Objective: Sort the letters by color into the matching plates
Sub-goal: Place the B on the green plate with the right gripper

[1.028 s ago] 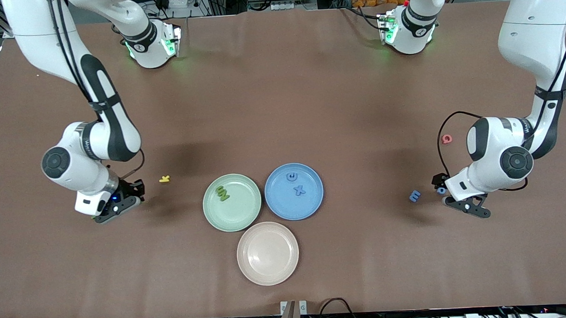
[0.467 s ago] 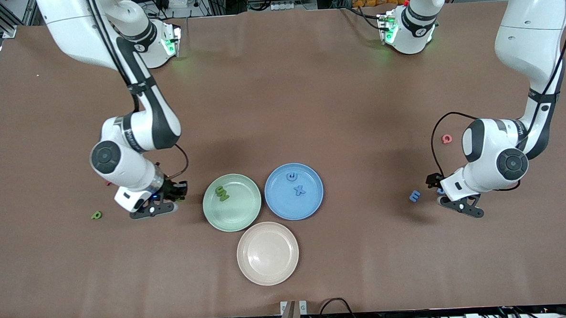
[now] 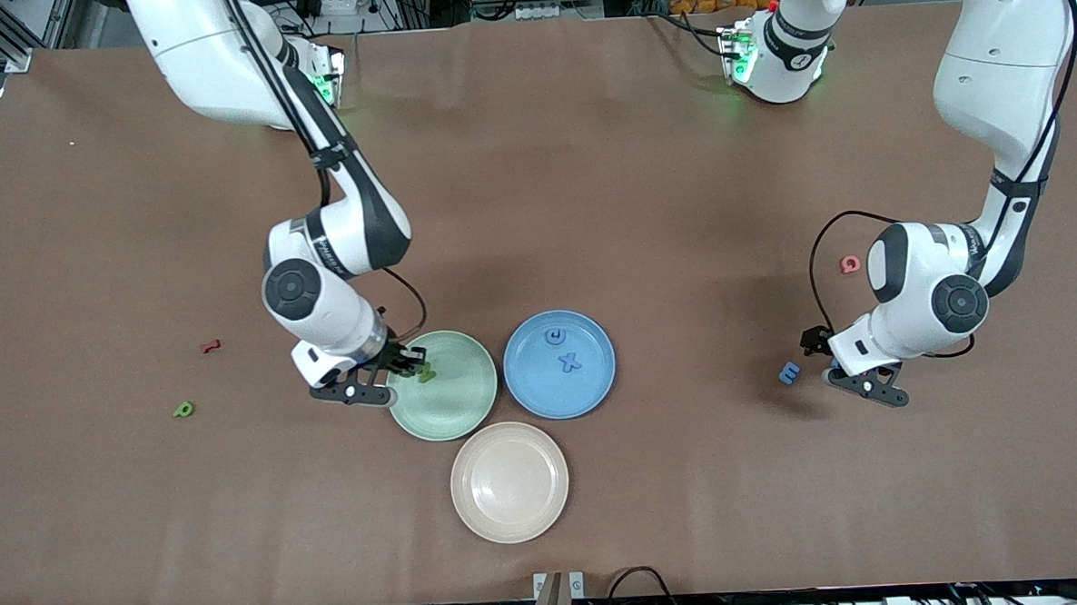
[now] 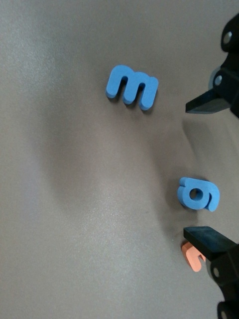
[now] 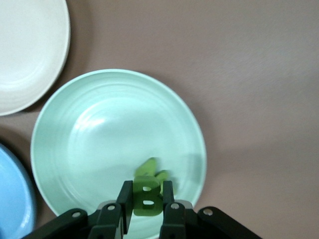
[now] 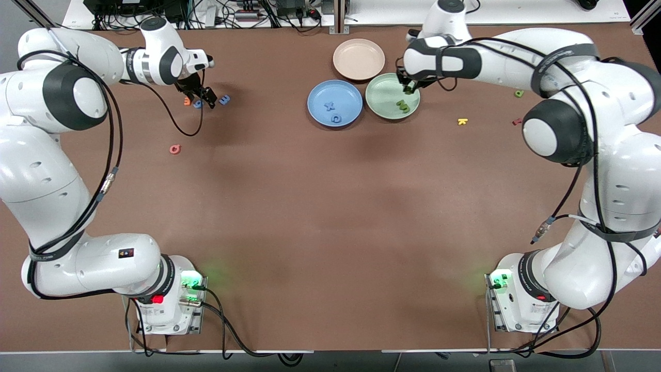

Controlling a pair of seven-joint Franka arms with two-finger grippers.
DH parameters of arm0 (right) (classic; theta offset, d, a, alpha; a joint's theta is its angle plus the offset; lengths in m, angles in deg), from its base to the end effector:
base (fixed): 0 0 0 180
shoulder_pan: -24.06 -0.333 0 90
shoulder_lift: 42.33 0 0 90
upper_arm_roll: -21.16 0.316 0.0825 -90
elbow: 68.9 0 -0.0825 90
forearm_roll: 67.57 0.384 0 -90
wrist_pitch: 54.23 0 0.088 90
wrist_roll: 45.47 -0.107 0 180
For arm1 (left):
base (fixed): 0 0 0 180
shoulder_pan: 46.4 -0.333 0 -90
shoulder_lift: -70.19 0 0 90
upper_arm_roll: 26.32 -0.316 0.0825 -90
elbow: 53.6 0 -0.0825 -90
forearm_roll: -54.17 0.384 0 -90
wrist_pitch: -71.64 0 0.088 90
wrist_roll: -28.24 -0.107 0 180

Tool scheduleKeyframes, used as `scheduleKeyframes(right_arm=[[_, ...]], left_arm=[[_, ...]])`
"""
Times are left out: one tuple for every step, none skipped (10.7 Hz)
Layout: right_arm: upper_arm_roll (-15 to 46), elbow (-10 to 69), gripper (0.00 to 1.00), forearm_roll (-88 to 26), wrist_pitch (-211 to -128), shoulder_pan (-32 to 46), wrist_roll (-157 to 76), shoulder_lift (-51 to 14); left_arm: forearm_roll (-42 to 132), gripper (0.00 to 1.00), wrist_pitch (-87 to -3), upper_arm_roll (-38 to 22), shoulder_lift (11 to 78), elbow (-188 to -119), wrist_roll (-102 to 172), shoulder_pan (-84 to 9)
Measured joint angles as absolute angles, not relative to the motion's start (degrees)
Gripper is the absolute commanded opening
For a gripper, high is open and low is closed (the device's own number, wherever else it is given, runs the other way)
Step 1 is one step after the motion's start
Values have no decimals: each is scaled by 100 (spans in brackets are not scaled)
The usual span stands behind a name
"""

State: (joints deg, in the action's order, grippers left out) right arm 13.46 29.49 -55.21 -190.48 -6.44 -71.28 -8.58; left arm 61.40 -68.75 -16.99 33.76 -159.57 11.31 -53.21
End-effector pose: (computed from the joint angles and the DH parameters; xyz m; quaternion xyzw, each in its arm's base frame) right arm 0.6224 0.2744 0.2561 -0.9944 0.0884 -0.0197 0.0536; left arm 0.6386 -0.0229 0.1791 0.9792 -0.2024 -0.0106 0.0102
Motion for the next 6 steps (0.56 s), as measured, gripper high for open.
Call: scheduleKeyframes(right_arm=[[1361, 2806, 18, -5521, -19049, -725, -7555, -730], [1369, 2687, 35, -5521, -19049, -783, -7848, -617], [1374, 2602, 77, -5521, -19049, -815, -7988, -534], [1373, 2558, 100, -5521, -19049, -819, -8039, -497], [1365, 2529, 100, -5521, -19049, -817, -8045, -483], [1359, 2519, 100, -5521, -19047, -812, -8046, -481]], left_arm=[[6140, 100, -6884, -1699, 3376, -15970, 1131, -5321], [6140, 100, -6889, -1700, 3376, -15987, 1126, -5321], [6140, 100, -6893, -1702, 3376, -16002, 1085, -5323], [6140, 100, -6900, -1707, 3375, -16013, 1007, -5330], [6140, 100, -6929, -1714, 3374, -16022, 934, -5347], [6143, 100, -6949, -1718, 3369, -16025, 873, -5380]])
